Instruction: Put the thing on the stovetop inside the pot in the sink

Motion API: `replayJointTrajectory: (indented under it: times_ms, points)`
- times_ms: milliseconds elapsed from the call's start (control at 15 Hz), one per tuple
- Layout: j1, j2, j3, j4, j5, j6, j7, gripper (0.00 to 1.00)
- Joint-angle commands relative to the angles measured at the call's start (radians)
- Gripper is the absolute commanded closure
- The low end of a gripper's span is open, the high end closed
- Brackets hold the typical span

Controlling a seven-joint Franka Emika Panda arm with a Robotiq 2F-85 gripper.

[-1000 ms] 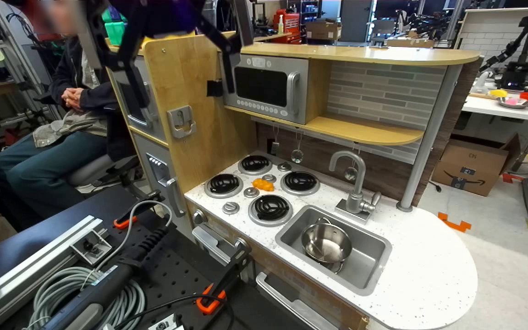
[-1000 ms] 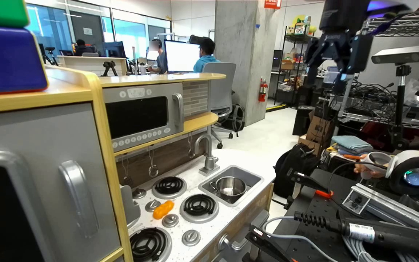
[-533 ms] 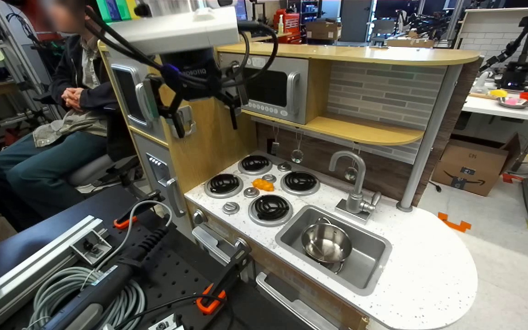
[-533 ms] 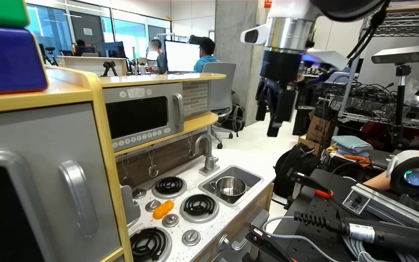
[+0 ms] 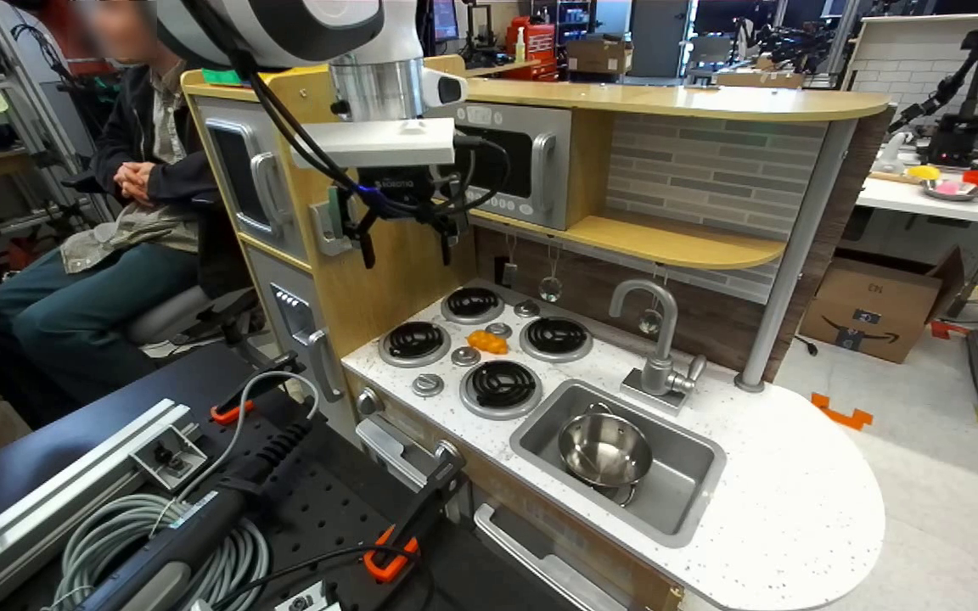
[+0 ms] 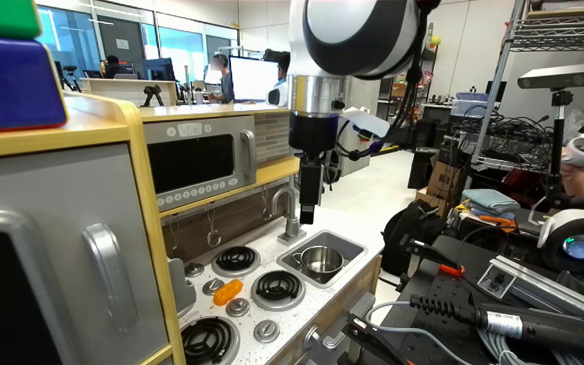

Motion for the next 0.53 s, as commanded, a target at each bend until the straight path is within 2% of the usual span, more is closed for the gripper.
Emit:
replayJointTrajectory:
  times_ms: [0, 267, 333, 400, 467]
  points:
    - [-0.038, -0.003, 0.044, 0.020, 0.009, -0.028, -0.010, 0.00]
    - [-0.068, -0.013, 0.001, -0.004, -0.213, -0.007, -0.110, 0.00]
    - [-0.069, -0.006, -0.010, -0.016, -0.276, 0.055, -0.081, 0.00]
    - [-0.074, 0.010, -0.011, -0.025, -0.283, 0.139, -0.038, 0.00]
    - [-0.085, 0.047, 0.006, -0.023, -0.223, 0.239, -0.023, 0.00]
